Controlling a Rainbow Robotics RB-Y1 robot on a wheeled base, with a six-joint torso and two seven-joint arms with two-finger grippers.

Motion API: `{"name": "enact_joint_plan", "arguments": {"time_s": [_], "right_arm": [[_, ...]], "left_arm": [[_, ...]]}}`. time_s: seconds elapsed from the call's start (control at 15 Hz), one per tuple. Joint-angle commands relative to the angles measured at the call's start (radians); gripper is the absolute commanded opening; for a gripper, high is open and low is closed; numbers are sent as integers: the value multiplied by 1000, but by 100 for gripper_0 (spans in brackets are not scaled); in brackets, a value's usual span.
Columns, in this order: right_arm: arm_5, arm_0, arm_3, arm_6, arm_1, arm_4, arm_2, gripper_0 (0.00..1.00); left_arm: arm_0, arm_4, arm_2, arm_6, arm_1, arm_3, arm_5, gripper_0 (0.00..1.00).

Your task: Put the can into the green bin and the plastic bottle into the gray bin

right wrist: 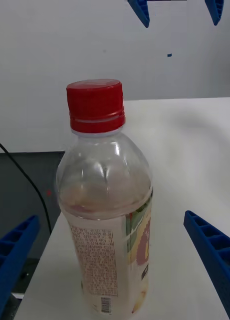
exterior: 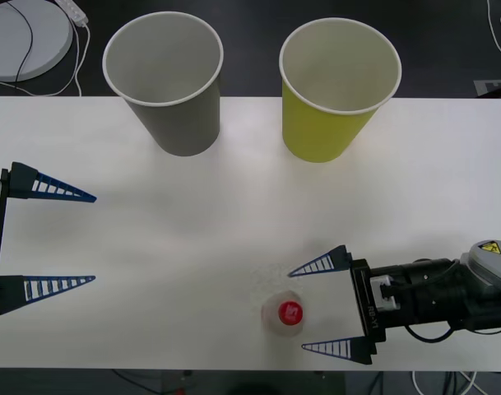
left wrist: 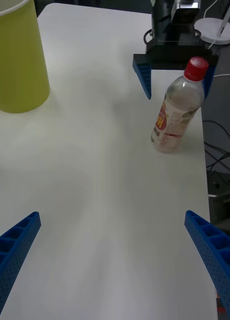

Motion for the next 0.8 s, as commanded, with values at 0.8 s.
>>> {"name": "enact_joint_plan", "arguments": {"time_s": [0.8], "right_arm": [[32, -26, 0, 15, 38, 1, 77, 100]], "left_arm": [[0, 0, 0, 0, 0, 0, 0, 100]]}}
